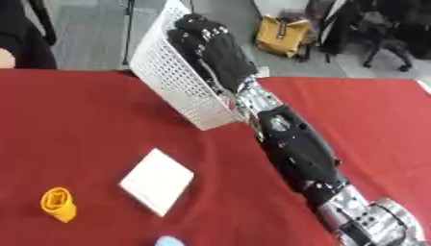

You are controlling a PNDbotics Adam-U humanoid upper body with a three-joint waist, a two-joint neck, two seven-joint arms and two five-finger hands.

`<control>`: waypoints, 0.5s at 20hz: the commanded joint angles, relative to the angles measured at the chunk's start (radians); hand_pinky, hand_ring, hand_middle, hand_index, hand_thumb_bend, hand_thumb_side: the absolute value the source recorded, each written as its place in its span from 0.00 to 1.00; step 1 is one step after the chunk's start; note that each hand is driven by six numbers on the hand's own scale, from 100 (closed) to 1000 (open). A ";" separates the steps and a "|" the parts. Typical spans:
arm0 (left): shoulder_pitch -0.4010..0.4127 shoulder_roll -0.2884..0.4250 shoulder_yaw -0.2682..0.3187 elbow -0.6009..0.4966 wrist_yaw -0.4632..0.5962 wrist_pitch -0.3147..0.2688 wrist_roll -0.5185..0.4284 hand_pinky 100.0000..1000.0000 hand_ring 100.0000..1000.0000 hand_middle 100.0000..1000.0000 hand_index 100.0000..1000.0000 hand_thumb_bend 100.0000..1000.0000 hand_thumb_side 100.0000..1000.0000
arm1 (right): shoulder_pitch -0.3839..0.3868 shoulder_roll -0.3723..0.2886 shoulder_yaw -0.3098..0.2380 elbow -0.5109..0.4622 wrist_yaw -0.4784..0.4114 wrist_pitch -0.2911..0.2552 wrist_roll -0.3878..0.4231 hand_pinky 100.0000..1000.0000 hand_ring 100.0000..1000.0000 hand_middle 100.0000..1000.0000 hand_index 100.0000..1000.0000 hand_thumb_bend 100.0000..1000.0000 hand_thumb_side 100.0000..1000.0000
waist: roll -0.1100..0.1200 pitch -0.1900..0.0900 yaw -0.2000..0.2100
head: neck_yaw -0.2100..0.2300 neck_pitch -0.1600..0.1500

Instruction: Pick up objects on the table and place them in the box.

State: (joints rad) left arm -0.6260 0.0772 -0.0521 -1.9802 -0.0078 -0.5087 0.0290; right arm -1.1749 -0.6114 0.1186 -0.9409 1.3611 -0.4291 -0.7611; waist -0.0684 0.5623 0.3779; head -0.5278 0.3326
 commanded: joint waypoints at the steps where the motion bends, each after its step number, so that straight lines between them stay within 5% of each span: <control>1: -0.013 0.005 0.002 -0.020 0.003 0.000 -0.001 0.53 0.47 0.44 0.67 0.00 0.88 | 0.005 -0.005 0.011 0.013 -0.002 -0.026 0.011 0.00 0.50 0.23 0.36 0.18 0.00 | 0.008 -0.013 0.000 | -0.005 -0.003; 3: -0.012 0.004 0.004 -0.020 0.002 0.001 0.000 0.53 0.47 0.44 0.67 0.00 0.89 | -0.007 0.004 0.024 0.002 0.005 -0.033 0.029 0.00 0.53 0.26 0.42 0.32 0.00 | 0.011 -0.016 -0.007 | 0.006 0.001; 10: -0.005 0.005 0.004 -0.020 0.001 0.017 0.003 0.53 0.47 0.44 0.67 0.01 0.89 | -0.064 0.027 0.066 -0.072 0.015 -0.073 0.070 0.00 0.53 0.31 0.43 0.32 0.00 | 0.009 -0.042 -0.025 | 0.030 0.016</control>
State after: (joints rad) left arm -0.6243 0.0772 -0.0516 -1.9802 -0.0078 -0.4961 0.0319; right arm -1.2142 -0.5781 0.1794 -0.9792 1.3715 -0.4860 -0.6864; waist -0.0641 0.5592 0.3538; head -0.5024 0.3456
